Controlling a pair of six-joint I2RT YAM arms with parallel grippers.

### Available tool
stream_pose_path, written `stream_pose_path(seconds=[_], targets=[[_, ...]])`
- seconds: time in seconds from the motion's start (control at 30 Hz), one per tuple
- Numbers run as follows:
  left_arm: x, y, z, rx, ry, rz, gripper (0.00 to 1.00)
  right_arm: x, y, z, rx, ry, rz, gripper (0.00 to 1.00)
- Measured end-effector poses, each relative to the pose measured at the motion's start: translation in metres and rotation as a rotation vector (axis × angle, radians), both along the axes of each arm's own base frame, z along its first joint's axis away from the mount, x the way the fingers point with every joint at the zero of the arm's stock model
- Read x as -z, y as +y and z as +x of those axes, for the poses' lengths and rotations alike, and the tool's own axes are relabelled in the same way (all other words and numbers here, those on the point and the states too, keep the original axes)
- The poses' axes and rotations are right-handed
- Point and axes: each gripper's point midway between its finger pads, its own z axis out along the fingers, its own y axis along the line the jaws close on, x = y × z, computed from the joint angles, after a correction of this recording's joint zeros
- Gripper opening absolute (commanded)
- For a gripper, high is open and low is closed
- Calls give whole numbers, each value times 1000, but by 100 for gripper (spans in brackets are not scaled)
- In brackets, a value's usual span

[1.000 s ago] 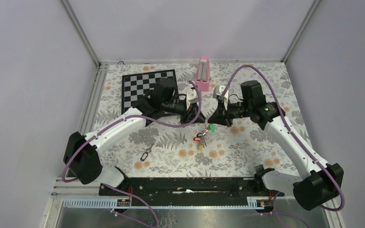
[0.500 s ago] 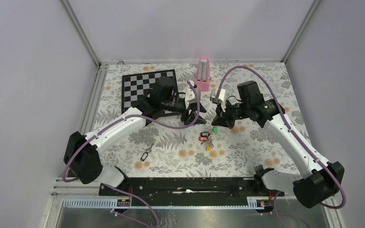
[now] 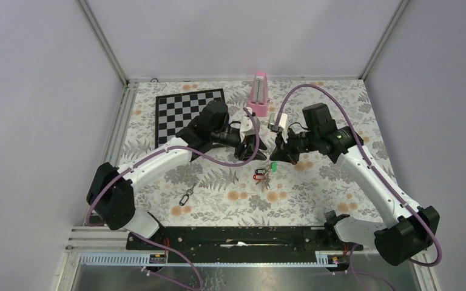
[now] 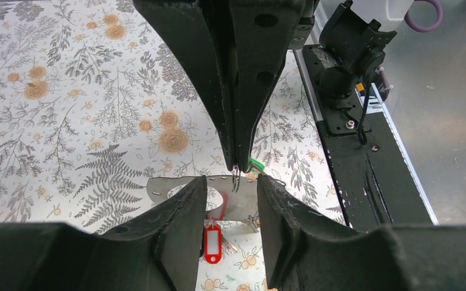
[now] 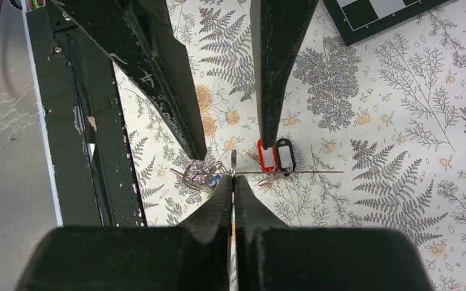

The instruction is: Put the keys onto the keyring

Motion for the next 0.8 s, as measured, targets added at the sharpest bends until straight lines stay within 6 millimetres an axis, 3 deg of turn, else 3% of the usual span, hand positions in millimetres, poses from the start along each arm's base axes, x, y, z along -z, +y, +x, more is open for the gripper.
stream_pose_path(seconds=[0.6, 0.8], targets=[[12, -3, -3, 28, 10, -5, 27, -3, 1, 1, 10, -1, 13, 0], [14, -4, -4, 34, 17, -5, 19, -3, 2, 1, 12, 1, 13, 0]])
